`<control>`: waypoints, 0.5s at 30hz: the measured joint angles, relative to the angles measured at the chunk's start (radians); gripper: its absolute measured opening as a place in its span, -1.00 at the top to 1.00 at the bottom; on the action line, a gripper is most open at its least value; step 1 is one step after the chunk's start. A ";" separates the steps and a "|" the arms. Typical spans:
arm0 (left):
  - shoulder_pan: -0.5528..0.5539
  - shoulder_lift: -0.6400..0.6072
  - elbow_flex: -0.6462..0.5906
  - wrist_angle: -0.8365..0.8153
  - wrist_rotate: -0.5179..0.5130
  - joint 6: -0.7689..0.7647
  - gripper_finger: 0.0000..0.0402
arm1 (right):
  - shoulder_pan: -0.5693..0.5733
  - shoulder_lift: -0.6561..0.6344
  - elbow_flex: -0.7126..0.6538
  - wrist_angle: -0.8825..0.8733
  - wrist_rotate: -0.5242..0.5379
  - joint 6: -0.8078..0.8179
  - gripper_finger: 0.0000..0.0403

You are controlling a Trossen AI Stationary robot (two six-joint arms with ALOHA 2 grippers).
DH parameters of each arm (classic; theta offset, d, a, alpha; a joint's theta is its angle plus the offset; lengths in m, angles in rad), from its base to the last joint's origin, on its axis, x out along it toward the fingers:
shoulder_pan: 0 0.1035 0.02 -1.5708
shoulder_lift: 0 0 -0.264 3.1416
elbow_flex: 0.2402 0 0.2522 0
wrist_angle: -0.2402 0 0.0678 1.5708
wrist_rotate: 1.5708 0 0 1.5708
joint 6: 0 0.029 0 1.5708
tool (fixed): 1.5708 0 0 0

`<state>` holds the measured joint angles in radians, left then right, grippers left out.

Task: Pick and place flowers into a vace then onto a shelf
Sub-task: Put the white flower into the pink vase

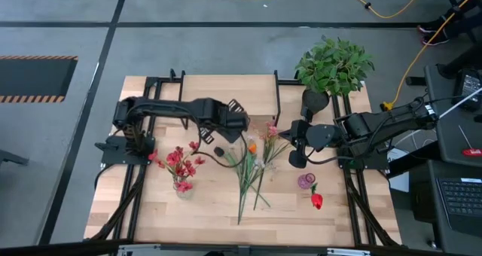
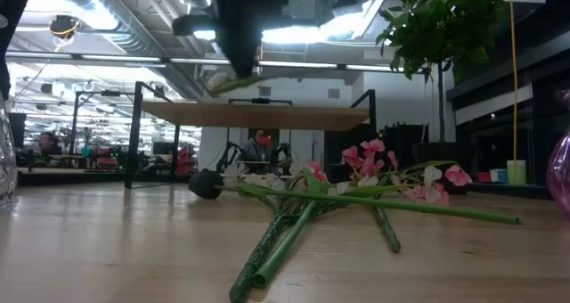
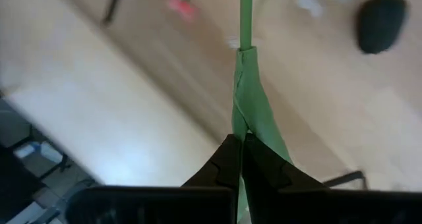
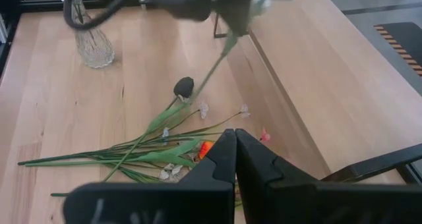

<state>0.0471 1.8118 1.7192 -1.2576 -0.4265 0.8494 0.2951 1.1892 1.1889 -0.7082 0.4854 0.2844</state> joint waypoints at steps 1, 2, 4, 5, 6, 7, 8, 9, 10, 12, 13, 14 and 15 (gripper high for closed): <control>0.010 0.000 0.019 0.000 0.001 0.005 0.99 | 0.000 0.000 0.000 0.000 0.000 0.000 0.96; 0.018 0.000 0.038 0.001 0.003 0.012 0.99 | 0.000 0.000 0.000 0.000 0.000 0.000 0.96; 0.037 -0.001 0.069 0.005 0.008 0.036 0.99 | 0.000 0.000 0.000 0.000 0.000 -0.001 0.96; 0.046 -0.001 0.080 0.008 0.009 0.051 0.99 | 0.000 0.000 0.000 -0.001 0.000 -0.003 0.96; 0.054 -0.001 0.090 0.012 0.007 0.063 0.99 | 0.000 0.000 0.000 -0.003 0.000 -0.005 0.96; 0.062 -0.001 0.098 0.016 0.001 0.071 0.99 | 0.000 0.000 0.000 -0.004 0.000 -0.006 0.96; 0.069 -0.001 0.104 0.021 -0.009 0.076 0.99 | 0.000 0.000 0.000 -0.003 0.000 -0.006 0.96; 0.075 -0.001 0.109 0.028 -0.021 0.086 0.99 | 0.000 0.000 0.000 -0.004 0.000 -0.006 0.96; 0.080 -0.001 0.112 0.033 -0.034 0.102 0.99 | -0.001 0.000 0.000 -0.003 0.000 -0.007 0.96; 0.088 -0.001 0.114 0.044 -0.066 0.148 0.99 | -0.001 0.000 0.000 -0.001 0.000 -0.006 0.96; 0.089 -0.001 0.114 0.060 -0.085 0.171 0.99 | 0.000 0.000 0.000 0.000 0.000 -0.004 0.96; 0.089 -0.001 0.114 0.077 -0.106 0.192 0.99 | -0.003 0.000 0.000 0.003 0.000 -0.004 0.96; 0.088 -0.001 0.114 0.090 -0.127 0.209 0.99 | -0.009 0.000 0.000 0.011 -0.001 -0.005 0.96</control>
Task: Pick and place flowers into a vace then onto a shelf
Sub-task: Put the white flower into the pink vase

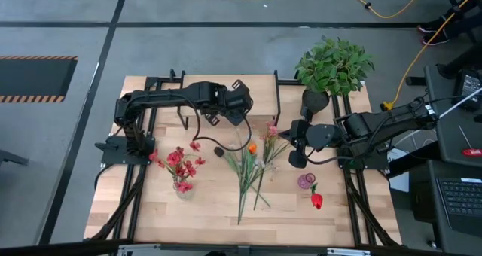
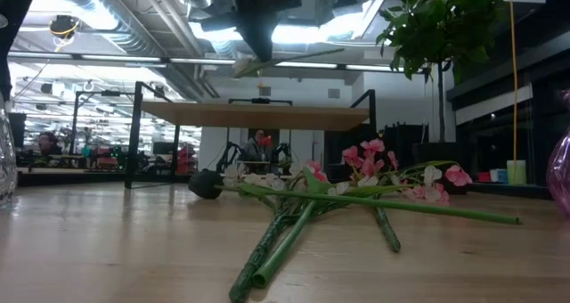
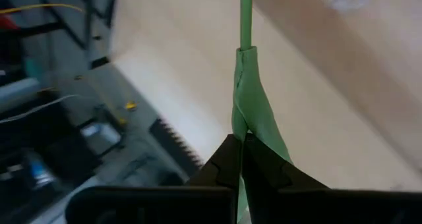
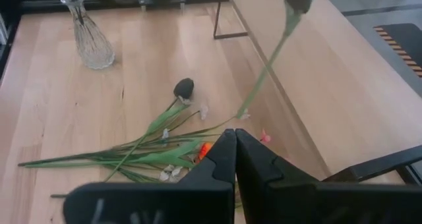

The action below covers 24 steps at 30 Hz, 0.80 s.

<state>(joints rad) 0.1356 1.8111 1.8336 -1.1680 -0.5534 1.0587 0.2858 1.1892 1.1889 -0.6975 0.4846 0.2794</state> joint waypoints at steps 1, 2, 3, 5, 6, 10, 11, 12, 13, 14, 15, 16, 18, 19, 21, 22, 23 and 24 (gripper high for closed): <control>0.000 0.000 0.000 0.013 -0.021 0.017 0.99 | -0.010 0.000 0.000 0.010 0.000 0.000 0.96; -0.003 0.000 0.000 0.028 -0.035 0.035 0.99 | -0.025 0.000 0.000 0.023 -0.001 0.000 0.96; -0.006 0.000 0.000 0.041 -0.039 0.051 0.99 | -0.045 0.000 0.000 0.035 -0.001 0.000 0.96; -0.012 0.000 0.000 0.063 -0.039 0.079 0.99 | -0.092 0.000 0.001 0.042 -0.024 -0.001 0.96; -0.016 0.000 0.000 0.076 -0.039 0.088 0.99 | -0.118 0.000 0.000 0.045 -0.052 -0.002 0.96; -0.035 0.000 0.000 0.115 -0.070 0.153 0.99 | -0.228 0.000 0.000 0.066 -0.219 -0.051 0.96; -0.040 0.000 0.000 0.123 -0.079 0.177 0.99 | -0.255 0.000 0.000 0.080 -0.255 -0.065 0.96; -0.047 0.000 0.000 0.135 -0.084 0.199 0.99 | -0.279 0.000 0.000 0.102 -0.282 -0.084 0.96; -0.053 0.000 0.000 0.146 -0.084 0.217 0.99 | -0.302 0.000 0.001 0.123 -0.310 -0.107 0.96; -0.060 0.000 0.000 0.160 -0.086 0.233 0.99 | -0.325 0.000 0.001 0.141 -0.338 -0.129 0.96; -0.067 0.000 0.000 0.178 -0.088 0.249 0.99 | -0.347 0.000 0.001 0.156 -0.364 -0.147 0.96; -0.075 0.000 0.000 0.193 -0.098 0.261 0.99 | -0.368 0.000 0.001 0.167 -0.390 -0.158 0.96; -0.092 0.000 0.000 0.224 -0.146 0.290 0.99 | -0.414 -0.002 0.001 0.177 -0.449 -0.176 0.96; -0.101 0.000 0.000 0.238 -0.177 0.313 0.99 | -0.437 -0.002 0.001 0.179 -0.483 -0.179 0.96; -0.119 0.000 0.000 0.252 -0.240 0.369 0.99 | -0.480 -0.002 0.001 0.178 -0.542 -0.177 0.96; -0.128 0.000 0.000 0.268 -0.261 0.392 0.99 | -0.498 -0.002 0.001 0.179 -0.571 -0.175 0.96; -0.136 0.000 0.000 0.281 -0.272 0.408 0.99 | -0.515 -0.002 0.001 0.181 -0.597 -0.175 0.96; -0.144 0.000 0.000 0.291 -0.279 0.420 0.99 | -0.528 -0.002 0.001 0.189 -0.618 -0.176 0.96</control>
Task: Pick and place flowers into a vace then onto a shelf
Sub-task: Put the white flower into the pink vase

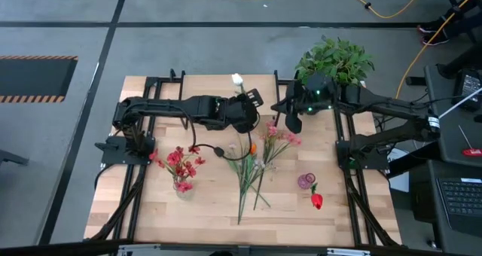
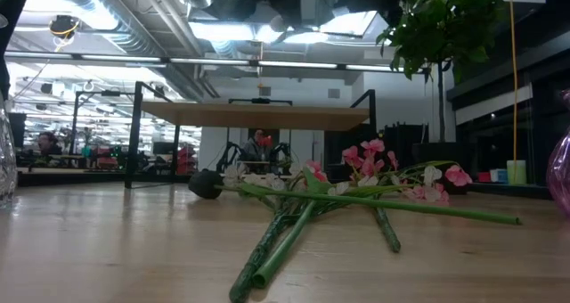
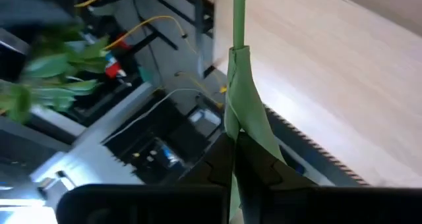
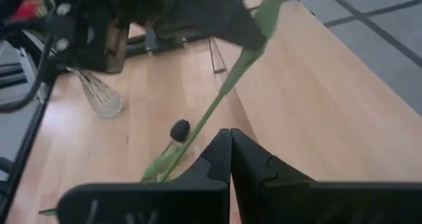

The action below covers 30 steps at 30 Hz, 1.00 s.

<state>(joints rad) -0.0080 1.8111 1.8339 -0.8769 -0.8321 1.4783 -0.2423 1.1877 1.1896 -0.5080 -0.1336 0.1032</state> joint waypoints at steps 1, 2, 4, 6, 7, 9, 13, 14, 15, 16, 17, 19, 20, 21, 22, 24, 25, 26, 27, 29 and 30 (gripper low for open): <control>-0.008 0.000 0.000 0.007 -0.005 0.010 0.99 | -0.013 0.000 0.000 0.009 -0.022 0.000 0.96; -0.016 0.000 0.000 0.016 -0.010 0.018 0.99 | -0.027 0.000 0.000 0.019 -0.043 0.000 0.96; -0.033 0.000 0.000 0.028 -0.030 0.042 0.99 | -0.049 0.005 0.000 0.046 -0.093 0.000 0.96; -0.050 0.000 0.000 0.047 -0.046 0.071 0.99 | -0.063 0.014 0.000 0.049 -0.146 0.003 0.96; -0.058 0.000 0.000 0.053 -0.049 0.087 0.99 | -0.066 0.019 0.000 0.048 -0.177 0.010 0.96; -0.075 0.000 0.000 0.070 -0.050 0.114 0.99 | -0.068 0.028 0.000 0.048 -0.234 0.011 0.96; -0.105 0.000 0.000 0.116 -0.065 0.150 0.99 | -0.068 0.045 0.000 0.048 -0.263 -0.005 0.94; -0.112 0.000 0.000 0.120 -0.066 0.160 0.99 | -0.068 0.050 0.000 0.048 -0.262 -0.009 0.92; -0.118 0.000 0.000 0.121 -0.066 0.171 0.99 | -0.069 0.054 0.000 0.048 -0.261 -0.017 0.88; -0.123 0.000 0.000 0.121 -0.066 0.179 0.99 | -0.069 0.059 0.000 0.050 -0.261 -0.028 0.84; -0.127 0.000 0.000 0.121 -0.066 0.185 0.99 | -0.069 0.063 0.000 0.053 -0.261 -0.033 0.79; -0.132 0.000 0.000 0.121 -0.066 0.189 0.99 | -0.068 0.069 0.000 0.068 -0.262 -0.036 0.67; -0.133 0.000 0.000 0.121 -0.067 0.187 0.99 | -0.068 0.070 0.000 0.077 -0.263 -0.037 0.61; -0.133 0.000 0.000 0.121 -0.070 0.187 0.99 | -0.068 0.069 0.000 0.083 -0.264 -0.042 0.55; -0.133 0.000 0.000 0.121 -0.079 0.187 0.99 | -0.068 0.069 0.000 0.092 -0.264 -0.045 0.49; -0.133 0.000 0.000 0.122 -0.101 0.200 0.99 | -0.068 0.069 0.000 0.108 -0.277 -0.034 0.38; -0.133 0.000 0.000 0.123 -0.103 0.209 0.99 | -0.068 0.069 0.000 0.118 -0.294 -0.024 0.33; -0.133 0.000 0.000 0.127 -0.101 0.219 0.99 | -0.068 0.072 0.000 0.134 -0.310 -0.008 0.29; -0.132 0.000 0.000 0.135 -0.100 0.228 0.99 | -0.068 0.076 0.000 0.149 -0.328 0.002 0.25; -0.128 0.000 0.000 0.174 -0.100 0.250 0.99 | -0.068 0.080 0.000 0.149 -0.352 0.019 0.18; -0.127 0.000 0.000 0.192 -0.101 0.264 0.99 | -0.067 0.084 0.000 0.151 -0.356 0.019 0.16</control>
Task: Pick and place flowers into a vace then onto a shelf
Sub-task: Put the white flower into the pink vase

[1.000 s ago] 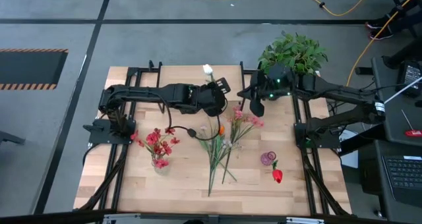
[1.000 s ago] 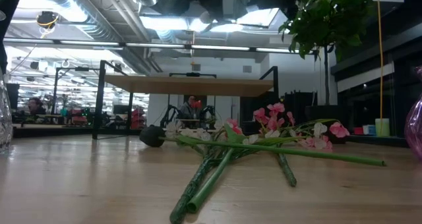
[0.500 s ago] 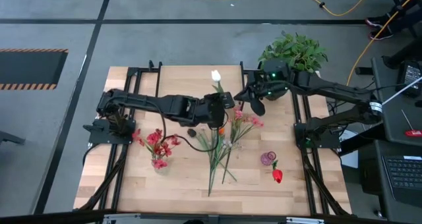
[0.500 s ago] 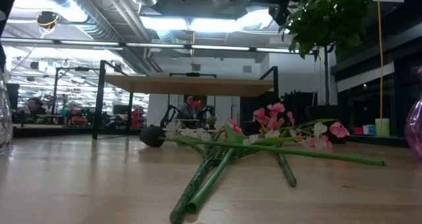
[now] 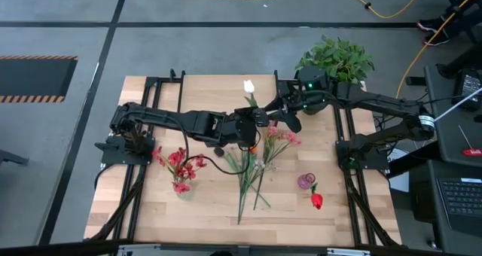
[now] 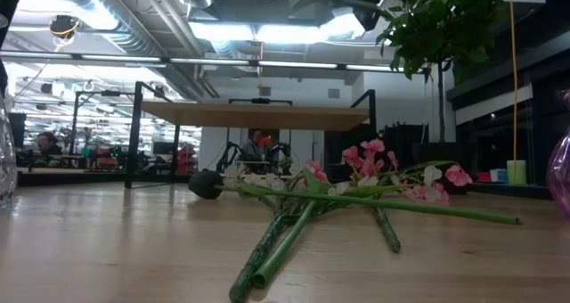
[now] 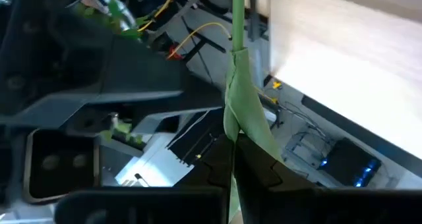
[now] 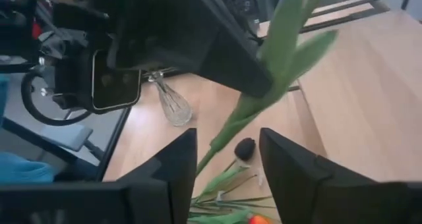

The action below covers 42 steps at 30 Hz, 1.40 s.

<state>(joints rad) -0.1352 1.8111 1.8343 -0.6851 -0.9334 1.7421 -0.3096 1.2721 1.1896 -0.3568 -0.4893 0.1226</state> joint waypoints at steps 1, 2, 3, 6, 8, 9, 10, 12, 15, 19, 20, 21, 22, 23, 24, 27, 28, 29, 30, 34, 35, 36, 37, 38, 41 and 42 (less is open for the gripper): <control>0.000 0.000 0.000 0.020 0.000 0.014 0.99 | 0.000 0.003 0.000 0.002 -0.002 0.000 0.14; 0.002 0.000 0.000 0.045 0.000 0.027 0.99 | 0.000 0.007 0.000 -0.001 -0.002 0.005 0.12; 0.004 0.000 0.000 0.069 0.001 0.041 0.99 | 0.000 0.014 0.000 0.001 -0.001 0.008 0.11; 0.008 0.000 0.000 0.101 0.012 0.065 0.99 | -0.001 0.029 0.000 0.005 -0.002 0.008 0.10; 0.014 0.001 0.000 0.103 0.020 0.071 0.98 | -0.001 0.038 0.000 0.010 -0.002 0.008 0.10; 0.015 0.001 0.000 0.104 0.022 0.070 0.98 | 0.000 0.042 0.000 0.014 -0.002 0.007 0.11; 0.018 0.001 0.000 0.106 0.027 0.066 0.98 | 0.000 0.044 0.000 0.022 -0.002 0.004 0.11; 0.022 0.001 0.000 0.106 0.042 0.052 0.98 | 0.000 0.045 0.000 0.042 -0.002 0.003 0.12; 0.022 0.001 0.000 0.106 0.045 0.051 0.98 | -0.001 0.041 0.000 0.062 -0.001 0.001 0.12; 0.022 0.001 0.000 0.098 0.073 0.042 0.98 | -0.001 0.036 0.000 0.065 -0.001 -0.001 0.12; 0.022 0.001 0.000 0.098 0.077 0.040 0.98 | -0.001 0.036 0.000 0.064 -0.001 -0.001 0.12; 0.022 0.001 0.000 0.098 0.079 0.037 0.98 | 0.000 0.036 0.000 0.064 -0.001 -0.001 0.12; 0.022 0.001 0.000 0.098 0.079 0.035 0.98 | -0.001 0.036 0.000 0.064 -0.001 -0.001 0.12; 0.022 0.001 0.000 0.098 0.079 0.035 0.98 | -0.001 0.036 0.000 0.063 -0.001 -0.001 0.13; 0.022 0.001 0.000 0.098 0.079 0.034 0.98 | -0.001 0.036 0.000 0.062 -0.001 0.000 0.14; 0.022 0.001 0.000 0.091 0.083 0.034 0.98 | -0.001 0.036 0.000 0.060 -0.001 0.000 0.22; 0.022 0.001 0.000 0.082 0.089 0.034 0.98 | -0.001 0.036 0.000 0.060 -0.001 0.000 0.27; 0.022 0.001 0.000 0.073 0.094 0.034 0.98 | 0.000 0.036 0.000 0.059 -0.001 0.000 0.32; 0.022 0.001 0.000 0.069 0.096 0.034 0.98 | 0.000 0.036 0.000 0.056 -0.001 0.000 0.38; 0.019 0.001 0.000 0.062 0.095 0.034 0.98 | 0.000 0.036 0.000 0.054 -0.001 0.000 0.61; 0.019 0.001 0.000 0.062 0.095 0.034 0.98 | 0.000 0.036 0.000 0.053 -0.001 0.000 0.67; 0.019 0.001 0.000 0.062 0.095 0.034 0.98 | -0.001 0.036 0.000 0.051 -0.001 0.000 0.73; 0.019 0.001 0.000 0.062 0.095 0.034 0.98 | -0.001 0.036 0.000 0.046 0.000 0.000 0.79; 0.018 0.001 0.000 0.061 0.095 0.034 0.98 | -0.001 0.036 0.000 0.041 0.001 0.000 0.85; 0.018 0.001 0.000 0.061 0.096 -0.002 0.98 | -0.001 0.036 0.000 0.035 0.000 0.000 0.95; 0.018 0.001 0.000 0.061 0.097 -0.021 0.98 | -0.001 0.036 0.000 0.035 0.000 0.001 0.94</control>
<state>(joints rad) -0.1169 1.8118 1.8339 -0.6239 -0.8360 1.7207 -0.3103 1.3079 1.1892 -0.3221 -0.4889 0.1237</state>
